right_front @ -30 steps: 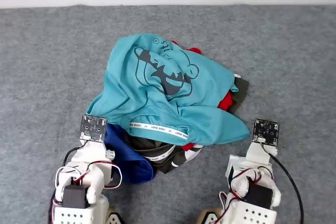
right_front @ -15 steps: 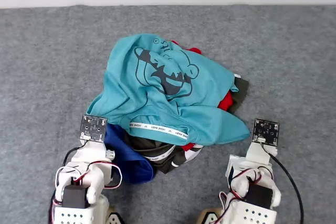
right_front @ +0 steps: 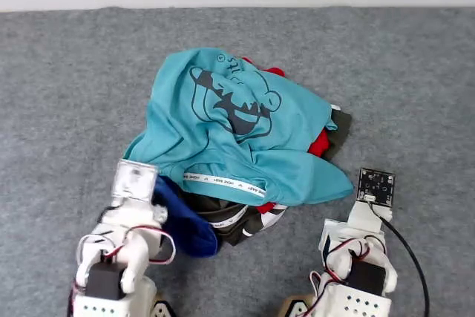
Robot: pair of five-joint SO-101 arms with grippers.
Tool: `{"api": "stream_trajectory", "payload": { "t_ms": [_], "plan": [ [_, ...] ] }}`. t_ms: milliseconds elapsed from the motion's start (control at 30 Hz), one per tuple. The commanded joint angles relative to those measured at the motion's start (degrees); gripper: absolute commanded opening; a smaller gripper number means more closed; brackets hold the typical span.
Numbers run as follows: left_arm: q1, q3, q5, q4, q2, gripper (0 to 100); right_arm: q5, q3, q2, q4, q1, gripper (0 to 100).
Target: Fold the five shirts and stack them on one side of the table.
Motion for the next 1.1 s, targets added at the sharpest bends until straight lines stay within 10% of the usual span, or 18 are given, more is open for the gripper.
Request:
{"api": "stream_trajectory", "payload": {
  "t_ms": [0, 367, 800, 1067],
  "plan": [
    [-0.53, -6.9, -5.1, -6.42, -0.79, 2, -0.62, 0.79, -0.4, 0.22, 0.92, 0.9],
    [1.76, -18.68, -19.69, -2.46, 2.99, 5, -0.62, 0.79, -0.4, 0.22, 0.92, 0.9],
    [16.97, -60.18, -19.08, 15.12, 55.56, 9, -0.62, 0.79, -0.4, 0.22, 0.92, 0.9],
    [25.93, -74.42, -18.81, 26.2, 78.95, 34, -0.62, 0.79, -0.4, 0.22, 0.92, 0.9]
  ]
}}
